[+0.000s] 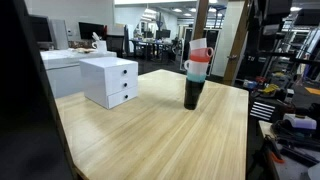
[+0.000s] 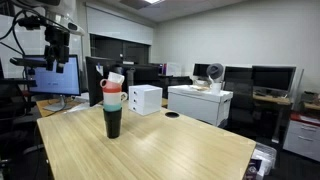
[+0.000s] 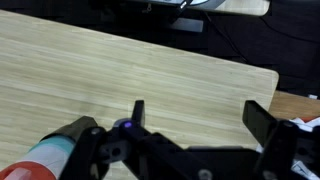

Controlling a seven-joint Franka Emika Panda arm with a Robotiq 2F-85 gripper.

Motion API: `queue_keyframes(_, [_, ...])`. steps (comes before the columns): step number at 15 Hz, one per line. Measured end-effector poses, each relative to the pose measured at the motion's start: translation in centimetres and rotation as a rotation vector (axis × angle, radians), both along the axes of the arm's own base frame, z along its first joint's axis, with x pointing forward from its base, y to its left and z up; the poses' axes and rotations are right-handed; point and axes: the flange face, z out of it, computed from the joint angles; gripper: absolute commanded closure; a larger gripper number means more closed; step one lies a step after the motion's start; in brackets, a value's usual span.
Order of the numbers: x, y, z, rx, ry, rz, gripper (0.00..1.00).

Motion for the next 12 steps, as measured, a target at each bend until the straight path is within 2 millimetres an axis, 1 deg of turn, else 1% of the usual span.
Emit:
queue_keyframes(9, [0.00, 0.00, 0.00, 0.000, 0.000, 0.000, 0.00])
queue_keyframes(12, [0.32, -0.85, -0.07, -0.011, -0.006, -0.014, 0.00])
